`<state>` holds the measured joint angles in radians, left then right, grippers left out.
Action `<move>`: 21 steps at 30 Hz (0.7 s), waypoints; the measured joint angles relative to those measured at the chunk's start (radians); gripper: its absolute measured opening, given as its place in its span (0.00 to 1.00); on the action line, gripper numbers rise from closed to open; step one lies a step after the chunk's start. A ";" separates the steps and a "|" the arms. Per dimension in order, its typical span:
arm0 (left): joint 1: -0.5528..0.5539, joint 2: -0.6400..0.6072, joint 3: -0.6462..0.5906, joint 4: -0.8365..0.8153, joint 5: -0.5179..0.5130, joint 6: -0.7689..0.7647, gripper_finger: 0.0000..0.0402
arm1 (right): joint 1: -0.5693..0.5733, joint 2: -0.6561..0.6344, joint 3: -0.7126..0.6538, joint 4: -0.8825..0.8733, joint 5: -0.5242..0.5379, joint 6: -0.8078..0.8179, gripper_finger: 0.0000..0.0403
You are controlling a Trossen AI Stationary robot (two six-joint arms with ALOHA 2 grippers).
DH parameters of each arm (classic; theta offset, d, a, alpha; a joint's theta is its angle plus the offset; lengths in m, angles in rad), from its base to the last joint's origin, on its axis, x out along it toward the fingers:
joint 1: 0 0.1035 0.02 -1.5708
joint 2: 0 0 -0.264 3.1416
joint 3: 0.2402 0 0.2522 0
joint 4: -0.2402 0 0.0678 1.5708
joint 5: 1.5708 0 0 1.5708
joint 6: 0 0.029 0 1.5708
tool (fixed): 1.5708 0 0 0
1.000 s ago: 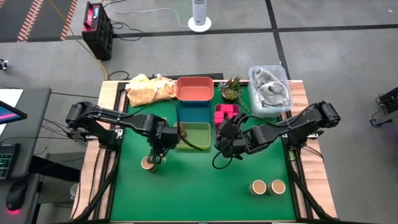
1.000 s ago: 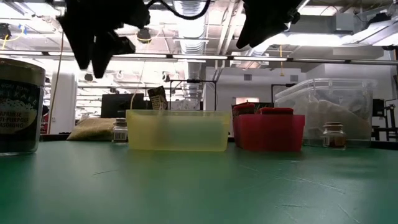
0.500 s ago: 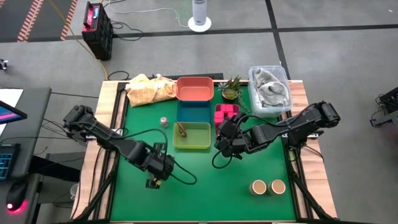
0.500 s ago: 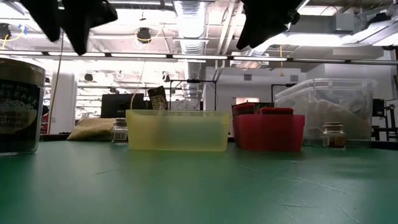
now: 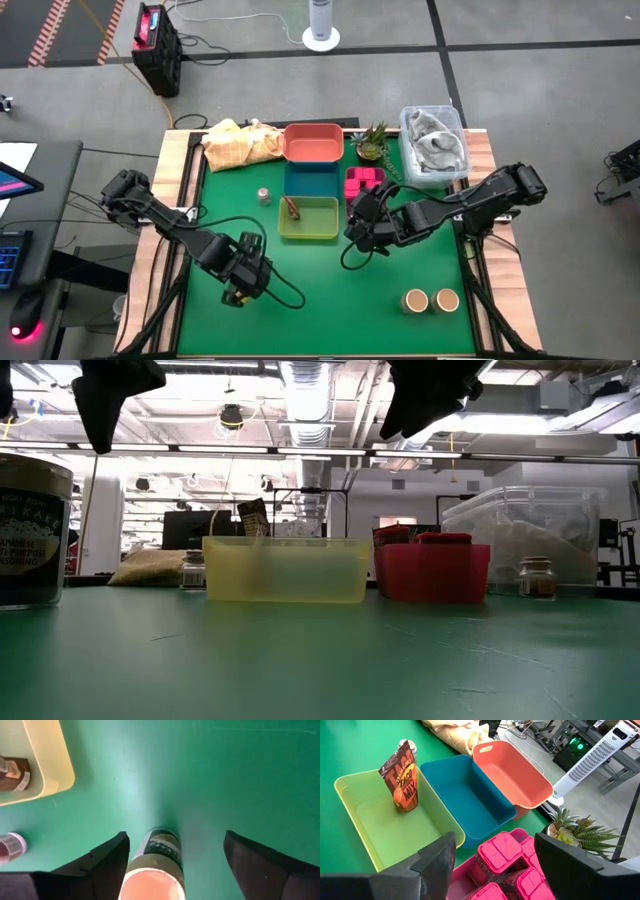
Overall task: Sort spices by type
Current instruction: Put the left gold seasoning bottle into the blue bin
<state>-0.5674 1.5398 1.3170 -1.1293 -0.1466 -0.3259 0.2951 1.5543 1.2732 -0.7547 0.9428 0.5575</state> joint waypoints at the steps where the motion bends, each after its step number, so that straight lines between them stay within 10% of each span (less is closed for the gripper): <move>1: 0.000 0.000 0.000 -0.006 -0.001 0.013 0.78 | 0.000 0.000 0.000 0.000 0.000 0.000 0.75; 21: 0.004 0.000 -0.085 -0.033 -0.002 0.124 0.79 | 0.000 0.000 0.000 0.005 0.000 0.000 0.75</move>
<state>-0.5631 1.5398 1.2323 -1.1622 -0.1482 -0.2020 0.2951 1.5543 1.2732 -0.7497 0.9428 0.5572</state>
